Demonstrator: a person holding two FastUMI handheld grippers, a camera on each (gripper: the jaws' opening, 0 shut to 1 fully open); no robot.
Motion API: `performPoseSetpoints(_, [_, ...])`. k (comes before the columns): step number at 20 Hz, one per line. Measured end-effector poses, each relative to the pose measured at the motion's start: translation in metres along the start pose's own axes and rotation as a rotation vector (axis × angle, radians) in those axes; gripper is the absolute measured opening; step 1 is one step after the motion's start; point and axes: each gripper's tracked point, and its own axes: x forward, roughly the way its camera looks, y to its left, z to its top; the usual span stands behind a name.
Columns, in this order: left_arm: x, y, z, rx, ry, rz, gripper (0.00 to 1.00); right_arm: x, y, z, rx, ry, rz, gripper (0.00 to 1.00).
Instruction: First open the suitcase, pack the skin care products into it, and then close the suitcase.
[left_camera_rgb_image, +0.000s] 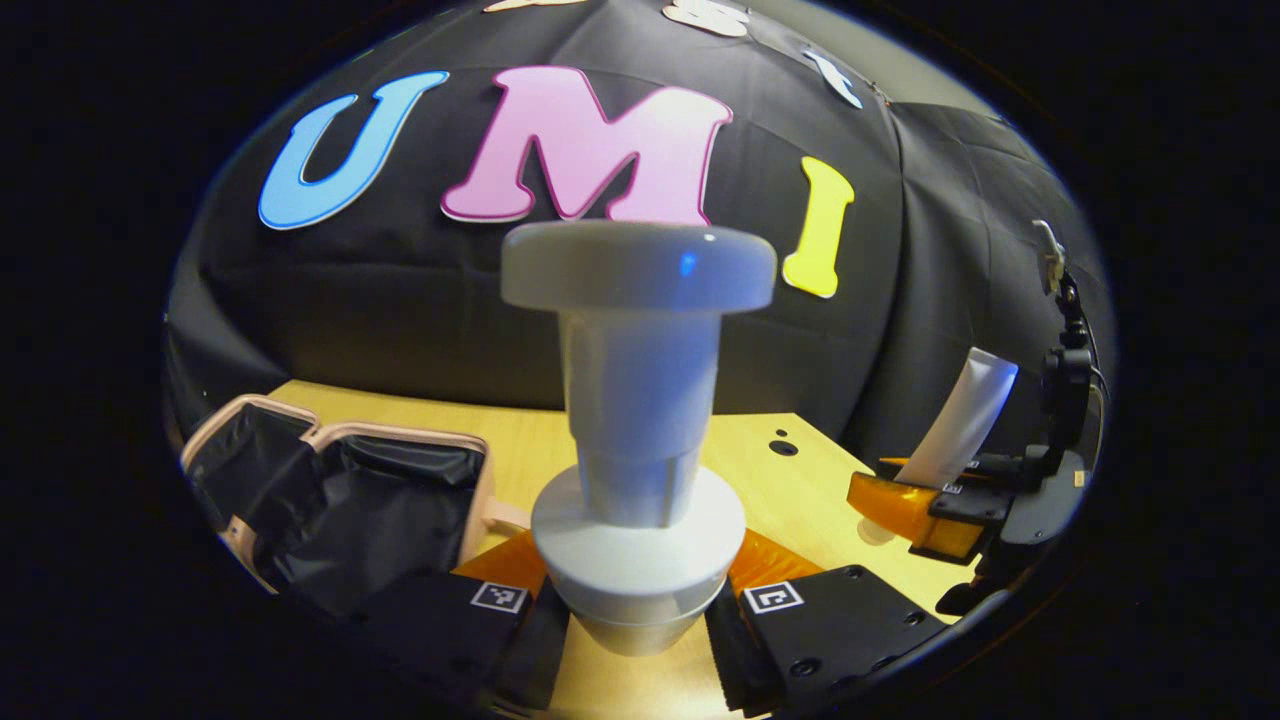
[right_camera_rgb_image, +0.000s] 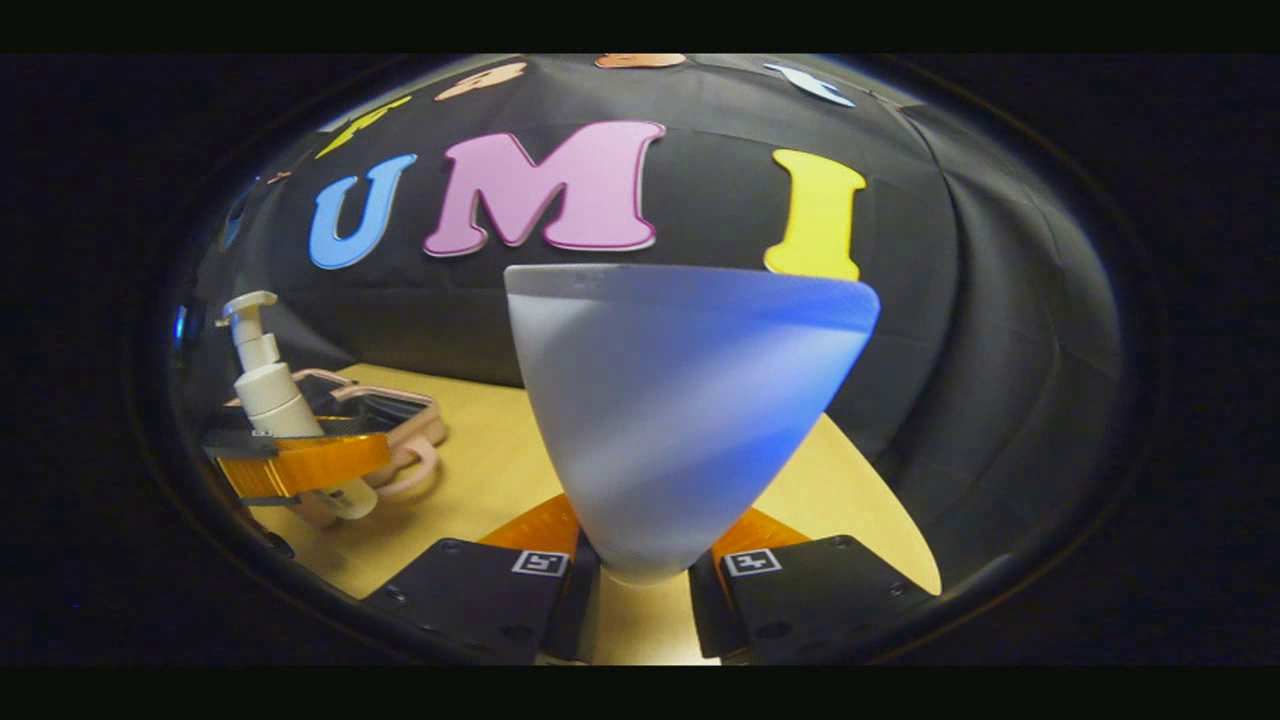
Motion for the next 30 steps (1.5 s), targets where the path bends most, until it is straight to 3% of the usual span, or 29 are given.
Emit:
performPoseSetpoints(4, [-0.042,0.070,0.036,-0.015,0.001,0.047,0.64,-0.029,0.072,0.035,0.000,-0.021,0.058,0.41])
performPoseSetpoints(7, [-0.052,0.122,0.034,0.023,0.076,0.067,0.63,-0.043,0.131,0.060,0.025,-0.053,0.093,0.41])
performPoseSetpoints(12, [-0.031,0.198,-0.017,-0.035,0.314,0.093,0.64,-0.030,0.222,0.078,0.081,-0.029,0.187,0.41])
performPoseSetpoints(15, [-0.013,0.222,-0.057,-0.062,0.473,0.109,0.64,-0.011,0.258,0.076,0.069,-0.009,0.268,0.41])
performPoseSetpoints(19, [-0.002,0.224,-0.107,-0.070,0.696,0.133,0.64,0.007,0.282,0.053,0.097,0.069,0.355,0.41])
performPoseSetpoints(24, [0.007,0.228,-0.135,-0.065,0.928,0.161,0.64,0.033,0.280,0.029,0.143,0.141,0.373,0.41])
performPoseSetpoints(28, [0.013,0.231,-0.130,-0.056,0.930,0.196,0.64,0.047,0.280,0.016,0.173,0.188,0.357,0.41])
performPoseSetpoints(30, [0.012,0.232,-0.121,-0.066,0.876,0.221,0.73,0.047,0.281,0.009,0.179,0.226,0.348,0.41])
